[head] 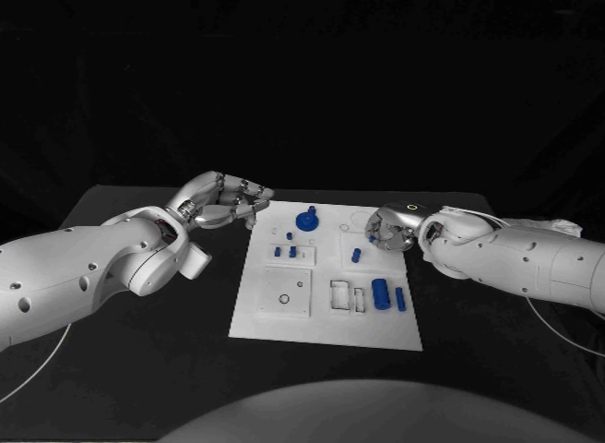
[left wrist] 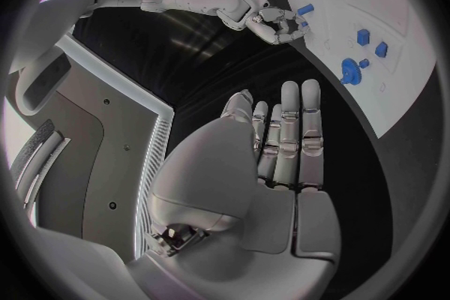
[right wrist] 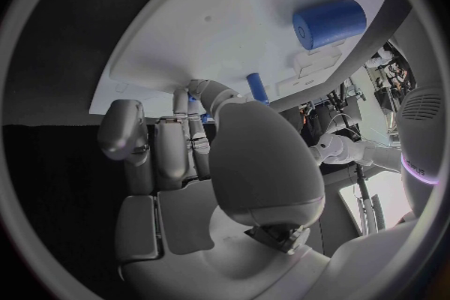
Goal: Assemble the parts on the task board
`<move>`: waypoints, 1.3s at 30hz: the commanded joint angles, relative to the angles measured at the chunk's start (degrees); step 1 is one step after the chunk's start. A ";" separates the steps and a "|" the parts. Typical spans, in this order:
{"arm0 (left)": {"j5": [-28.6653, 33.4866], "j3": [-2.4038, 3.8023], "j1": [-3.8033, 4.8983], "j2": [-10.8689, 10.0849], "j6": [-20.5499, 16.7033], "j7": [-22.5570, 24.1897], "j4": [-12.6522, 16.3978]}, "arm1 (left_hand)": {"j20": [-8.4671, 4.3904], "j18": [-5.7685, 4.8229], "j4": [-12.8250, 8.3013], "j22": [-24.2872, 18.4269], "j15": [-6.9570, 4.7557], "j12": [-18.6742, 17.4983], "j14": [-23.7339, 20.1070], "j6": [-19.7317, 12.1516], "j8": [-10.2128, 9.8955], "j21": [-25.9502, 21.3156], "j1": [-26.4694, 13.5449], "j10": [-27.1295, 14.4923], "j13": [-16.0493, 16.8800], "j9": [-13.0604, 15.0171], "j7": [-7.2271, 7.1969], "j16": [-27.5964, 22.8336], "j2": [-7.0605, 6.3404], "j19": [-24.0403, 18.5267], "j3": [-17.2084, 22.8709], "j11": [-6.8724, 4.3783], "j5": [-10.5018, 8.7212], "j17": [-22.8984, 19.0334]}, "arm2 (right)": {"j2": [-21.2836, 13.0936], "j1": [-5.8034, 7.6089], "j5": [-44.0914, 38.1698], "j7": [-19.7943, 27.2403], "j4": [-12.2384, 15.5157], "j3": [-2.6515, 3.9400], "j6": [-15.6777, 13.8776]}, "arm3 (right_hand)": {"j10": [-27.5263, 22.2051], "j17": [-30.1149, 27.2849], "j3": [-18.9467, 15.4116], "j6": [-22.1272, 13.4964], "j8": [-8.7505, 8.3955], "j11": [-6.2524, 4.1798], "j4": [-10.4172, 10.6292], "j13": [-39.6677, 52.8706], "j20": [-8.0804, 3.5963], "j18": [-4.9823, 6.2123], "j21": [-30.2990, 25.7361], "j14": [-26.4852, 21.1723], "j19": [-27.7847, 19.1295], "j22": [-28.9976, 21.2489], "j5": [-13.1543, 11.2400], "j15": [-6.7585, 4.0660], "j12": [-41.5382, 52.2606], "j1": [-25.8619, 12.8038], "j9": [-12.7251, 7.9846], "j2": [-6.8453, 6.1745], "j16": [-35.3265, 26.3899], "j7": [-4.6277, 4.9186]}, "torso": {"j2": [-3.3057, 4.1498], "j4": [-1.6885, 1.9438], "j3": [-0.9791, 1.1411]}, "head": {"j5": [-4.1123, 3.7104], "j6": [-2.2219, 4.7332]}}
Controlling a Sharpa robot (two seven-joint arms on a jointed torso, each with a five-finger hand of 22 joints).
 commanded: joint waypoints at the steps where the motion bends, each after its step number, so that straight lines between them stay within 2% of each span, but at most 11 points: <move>1: -0.11 0.04 -0.03 0.13 1.22 -0.06 -0.09 | 0.40 0.83 -0.16 0.10 -0.08 0.34 -0.45 0.05 0.07 -0.39 0.22 0.12 -0.06 -0.04 0.45 -0.38 0.36 0.05 -0.03 0.10 0.36 -0.08 | -0.24 -0.12 0.64 0.82 0.24 -0.08 -1.55 | 0.36 -0.02 0.04 0.71 0.41 -0.02 -0.41 -0.13 -0.30 -0.04 -0.21 -0.19 -0.24 7.56 0.29 -0.02 0.03 0.49 2.49 -0.04 -0.25 0.23 | -0.03 -0.05 -0.01 | 0.12 -0.01; 10: -0.56 0.04 -0.06 0.09 1.82 -0.83 -0.45 | 0.41 0.85 -0.27 0.24 -0.07 0.63 -0.52 0.30 0.22 -0.63 1.17 0.09 -0.20 -0.05 0.59 -0.57 -0.04 0.14 -0.02 0.08 -0.16 -0.46 | -1.83 0.18 0.83 0.49 2.40 0.00 -2.46 | 0.59 0.14 -0.13 0.83 0.58 -0.06 -0.39 -0.27 -0.29 -0.06 -0.15 -0.06 -0.19 7.58 0.36 0.07 -0.02 0.23 2.75 -0.20 -0.10 0.22 | -0.09 -0.15 -0.04 | 0.01 -0.01; 14: -0.77 0.04 -0.07 0.26 2.05 -1.15 -0.78 | 0.42 0.85 -0.24 0.31 -0.08 0.75 -0.51 0.36 0.27 -0.74 1.51 0.04 -0.27 -0.06 0.64 -0.63 -0.25 0.18 -0.08 0.04 -0.60 -0.63 | -3.11 1.04 0.85 0.13 4.26 0.06 -2.78 | 0.70 0.05 -0.22 0.84 0.64 -0.06 -0.37 -0.34 -0.25 -0.07 -0.18 -0.08 -0.20 7.57 0.32 0.16 -0.05 0.09 2.86 -0.28 -0.16 0.22 | -0.07 -0.17 -0.07 | -0.35 -0.01; 24: -1.05 0.03 -0.14 1.01 3.22 -2.32 -1.49 | 0.43 0.85 -0.24 0.40 -0.08 0.87 -0.59 0.49 0.37 -0.87 1.91 -0.04 -0.35 -0.06 0.70 -0.75 -0.41 0.21 -0.13 0.02 -1.00 -0.83 | -5.48 3.49 1.16 -1.40 8.38 0.08 -1.40 | 0.77 -0.09 -0.35 0.78 0.68 0.02 -0.26 -0.52 -0.15 -0.04 -0.49 -0.11 -0.32 7.49 0.06 0.32 -0.22 -0.23 3.05 -0.37 -0.24 0.22 | -0.10 -0.09 0.03 | -0.41 -0.01; 31: -1.22 0.01 -0.21 1.09 3.36 -3.12 -1.91 | 0.56 0.75 -0.08 0.50 0.15 1.09 -1.23 0.28 0.31 -1.37 1.53 -0.43 -0.55 -0.17 0.83 -1.24 -0.47 0.01 -0.67 0.12 -1.76 -1.34 | -6.92 4.84 1.14 -2.06 14.04 0.08 -0.46 | 1.11 -0.14 -0.35 0.77 0.72 0.10 -0.33 -0.64 -0.02 -0.01 -0.76 -0.11 -0.43 7.42 -0.03 0.56 -0.22 -0.26 3.20 -0.40 -0.26 0.38 | -0.11 -0.11 0.05 | 0.48 -0.01; 36: -1.19 0.00 -0.34 1.21 2.68 -2.98 -2.42 | 0.99 0.45 -0.08 0.58 0.92 1.60 -3.42 0.03 0.28 -2.70 0.83 -1.07 -0.83 -0.31 0.95 -2.32 -0.21 -1.28 -1.55 0.36 -2.18 -2.22 | -7.01 6.24 -0.70 -2.95 19.89 0.09 1.26 | 1.44 -0.16 -0.36 0.72 0.72 0.17 -0.40 -0.75 0.08 -0.02 -0.80 -0.08 -0.42 7.41 -0.18 0.67 -0.22 -0.30 3.30 -0.48 -0.25 0.49 | -0.11 -0.09 0.06 | 1.59 -0.01; 39: -1.22 0.00 -0.45 1.32 2.36 -2.82 -2.62 | 1.25 0.28 -0.08 0.66 1.32 1.92 -4.43 -0.01 0.33 -3.47 0.78 -1.34 -0.95 -0.35 1.01 -2.52 0.05 -2.18 -1.84 0.47 -2.10 -2.50 | -6.35 6.71 -1.57 -3.21 21.78 0.09 1.92 | 1.44 -0.09 -0.33 0.63 0.67 0.19 -0.47 -0.82 0.11 -0.01 -0.81 -0.03 -0.41 7.41 -0.21 0.69 -0.30 -0.26 3.31 -0.54 -0.19 0.51 | -0.13 -0.03 0.04 | 1.96 -0.01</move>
